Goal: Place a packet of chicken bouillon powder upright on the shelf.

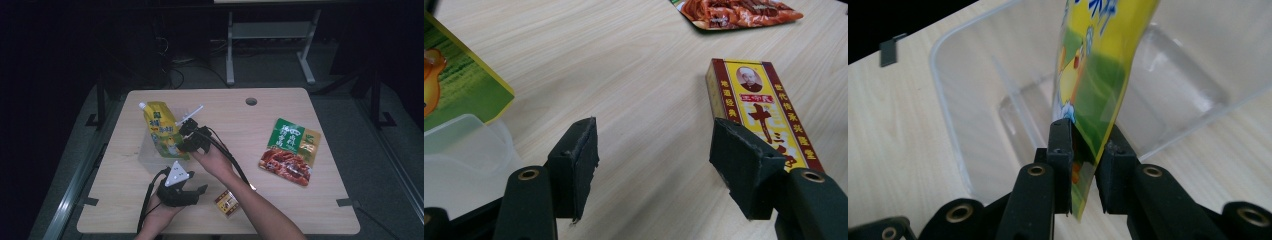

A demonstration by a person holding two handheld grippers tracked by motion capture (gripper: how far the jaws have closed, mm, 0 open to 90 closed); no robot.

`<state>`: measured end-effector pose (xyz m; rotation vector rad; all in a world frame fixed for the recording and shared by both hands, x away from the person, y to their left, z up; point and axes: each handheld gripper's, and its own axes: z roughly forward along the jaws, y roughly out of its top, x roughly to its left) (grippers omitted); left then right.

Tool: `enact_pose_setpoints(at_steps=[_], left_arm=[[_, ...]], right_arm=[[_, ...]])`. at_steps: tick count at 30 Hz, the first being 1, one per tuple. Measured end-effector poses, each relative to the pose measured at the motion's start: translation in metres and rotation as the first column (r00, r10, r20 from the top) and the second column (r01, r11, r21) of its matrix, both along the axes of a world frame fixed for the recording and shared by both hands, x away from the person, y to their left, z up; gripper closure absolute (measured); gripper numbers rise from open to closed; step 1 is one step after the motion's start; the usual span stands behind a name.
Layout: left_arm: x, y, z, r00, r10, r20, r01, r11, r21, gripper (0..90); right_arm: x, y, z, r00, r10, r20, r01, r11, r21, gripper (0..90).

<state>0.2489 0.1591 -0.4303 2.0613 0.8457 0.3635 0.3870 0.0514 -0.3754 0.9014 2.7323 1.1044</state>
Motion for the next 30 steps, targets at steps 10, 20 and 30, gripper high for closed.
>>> enact_pose_setpoints(at_steps=[10,20,30], left_arm=[[-0.008,0.021,0.025,0.9999,0.013,0.009,-0.013,0.9999,-0.005,35.5],[-0.004,0.076,0.061,0.9908,0.128,0.045,-0.126,0.9915,-0.032,37.5],[0.02,0.129,0.067,0.9556,0.289,0.056,-0.29,0.957,0.007,45.3]], right_arm=[[0.004,-0.009,0.002,0.9994,0.015,-0.033,-0.014,1.0,0.028,81.6],[0.009,-0.007,0.005,0.998,0.015,-0.062,-0.014,0.999,0.031,86.8],[0.008,-0.005,0.003,0.9967,-0.025,-0.078,0.027,0.999,0.034,87.9]])
